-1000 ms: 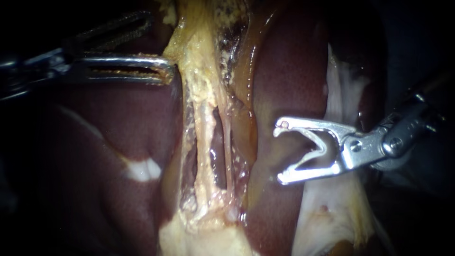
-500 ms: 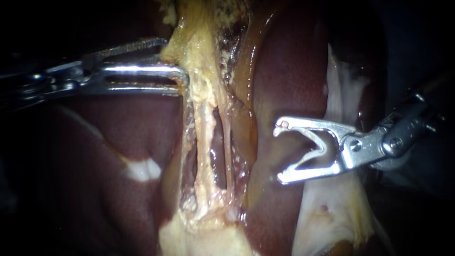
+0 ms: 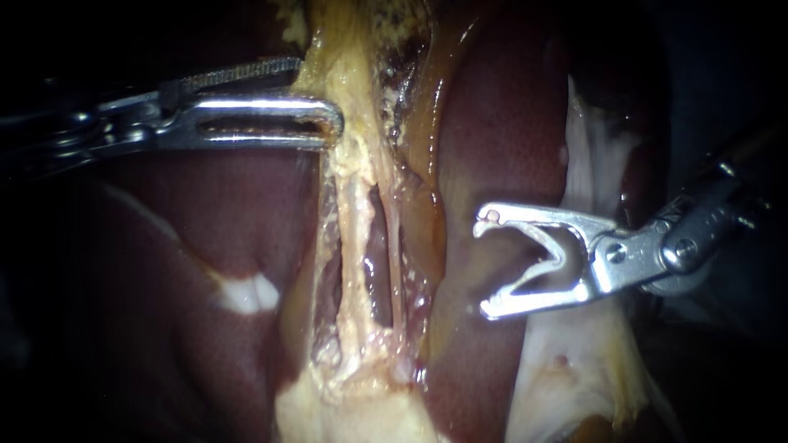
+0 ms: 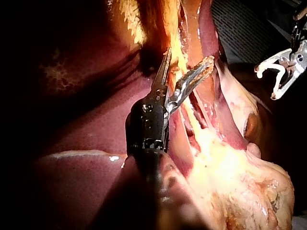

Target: Grabbing gallbladder

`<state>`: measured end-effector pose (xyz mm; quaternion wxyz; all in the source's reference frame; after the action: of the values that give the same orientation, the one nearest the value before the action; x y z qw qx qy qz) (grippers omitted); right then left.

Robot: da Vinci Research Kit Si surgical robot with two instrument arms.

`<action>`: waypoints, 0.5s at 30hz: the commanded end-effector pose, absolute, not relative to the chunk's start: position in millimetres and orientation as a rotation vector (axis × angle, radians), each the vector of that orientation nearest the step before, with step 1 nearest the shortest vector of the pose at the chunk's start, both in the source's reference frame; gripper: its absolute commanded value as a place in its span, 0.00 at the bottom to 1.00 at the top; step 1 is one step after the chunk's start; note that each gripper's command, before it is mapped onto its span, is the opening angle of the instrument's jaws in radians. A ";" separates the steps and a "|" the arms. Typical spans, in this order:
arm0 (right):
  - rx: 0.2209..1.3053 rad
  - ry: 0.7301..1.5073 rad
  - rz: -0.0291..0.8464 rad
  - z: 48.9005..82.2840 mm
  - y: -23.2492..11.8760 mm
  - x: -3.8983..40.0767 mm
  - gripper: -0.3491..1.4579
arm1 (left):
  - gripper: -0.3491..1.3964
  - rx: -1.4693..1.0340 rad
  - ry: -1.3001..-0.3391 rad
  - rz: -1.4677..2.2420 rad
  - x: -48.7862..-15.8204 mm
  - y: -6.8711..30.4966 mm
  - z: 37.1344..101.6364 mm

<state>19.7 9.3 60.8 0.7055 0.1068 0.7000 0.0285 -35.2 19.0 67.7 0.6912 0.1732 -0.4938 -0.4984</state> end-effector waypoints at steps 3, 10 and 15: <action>0.237 1.556 0.063 60.8 9.3 19.7 0.50 | 0.34 0.388 -1.095 -1.108 -34.7 19.2 68.5; 0.237 1.556 0.063 60.8 9.3 19.7 0.50 | 0.00 0.417 -1.068 -1.129 -33.1 19.2 69.0; 0.237 1.556 0.063 60.8 9.3 19.7 0.50 | 0.00 0.423 -1.054 -1.138 -32.7 19.2 68.8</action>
<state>19.7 9.3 60.8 0.7056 0.1068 0.7000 0.0284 -32.7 19.2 68.9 0.6943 0.1900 -0.4707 -0.5102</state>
